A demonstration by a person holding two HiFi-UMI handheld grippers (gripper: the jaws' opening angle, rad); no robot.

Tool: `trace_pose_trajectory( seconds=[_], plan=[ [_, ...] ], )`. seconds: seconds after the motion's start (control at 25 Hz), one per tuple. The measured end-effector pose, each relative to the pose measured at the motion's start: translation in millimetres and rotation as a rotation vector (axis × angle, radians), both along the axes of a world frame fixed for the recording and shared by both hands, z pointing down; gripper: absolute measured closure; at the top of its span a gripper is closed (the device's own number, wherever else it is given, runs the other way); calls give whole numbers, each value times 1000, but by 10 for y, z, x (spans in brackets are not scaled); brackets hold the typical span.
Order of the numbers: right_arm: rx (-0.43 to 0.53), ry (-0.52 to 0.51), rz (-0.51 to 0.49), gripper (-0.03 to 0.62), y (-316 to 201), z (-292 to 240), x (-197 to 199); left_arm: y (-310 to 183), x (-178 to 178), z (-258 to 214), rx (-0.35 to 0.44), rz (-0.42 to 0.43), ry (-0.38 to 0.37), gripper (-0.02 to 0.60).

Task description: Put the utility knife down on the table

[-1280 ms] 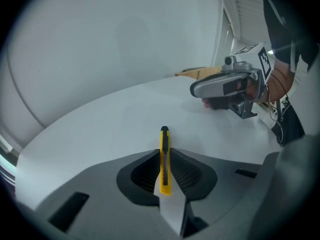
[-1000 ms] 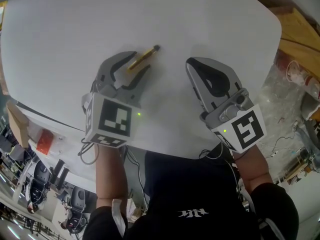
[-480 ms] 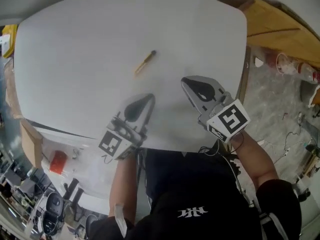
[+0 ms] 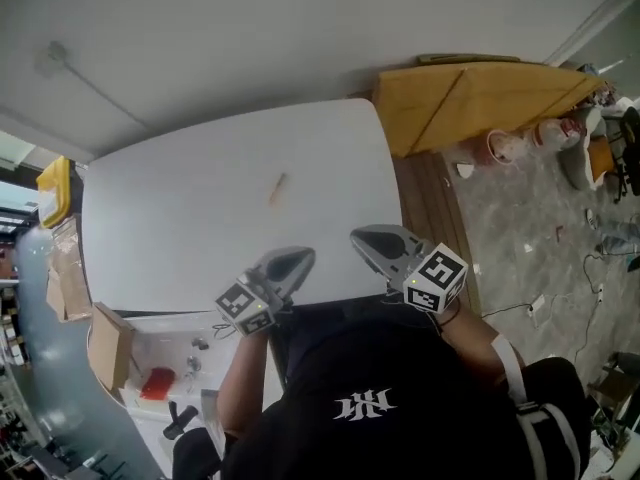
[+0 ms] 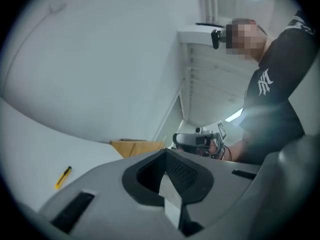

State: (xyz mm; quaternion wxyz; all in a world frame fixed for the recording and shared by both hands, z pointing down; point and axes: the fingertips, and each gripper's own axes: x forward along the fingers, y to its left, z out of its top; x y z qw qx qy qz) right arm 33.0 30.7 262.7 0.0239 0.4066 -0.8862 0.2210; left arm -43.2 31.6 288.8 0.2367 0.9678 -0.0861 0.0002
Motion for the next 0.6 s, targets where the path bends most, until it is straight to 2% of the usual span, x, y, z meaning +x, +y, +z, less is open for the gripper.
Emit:
trace_pose_trajectory(
  seconds=[0.16,0.4,0.52,0.6],
  plan=[
    [37,-41,-79,591,305,-258,-140,246,-61,-534,61,-74,49,577],
    [144,-102,-279,591,1180,-575,-327,1201,22,-681,32,-121,58,577],
    [125,-210,-344,591,1668,-568,-203,1691,136,-660,20,-116,19,577],
    [84,-298,-357,591,1918,-501,-98,1940,152,-639,-18,-129,21,577]
  ],
)
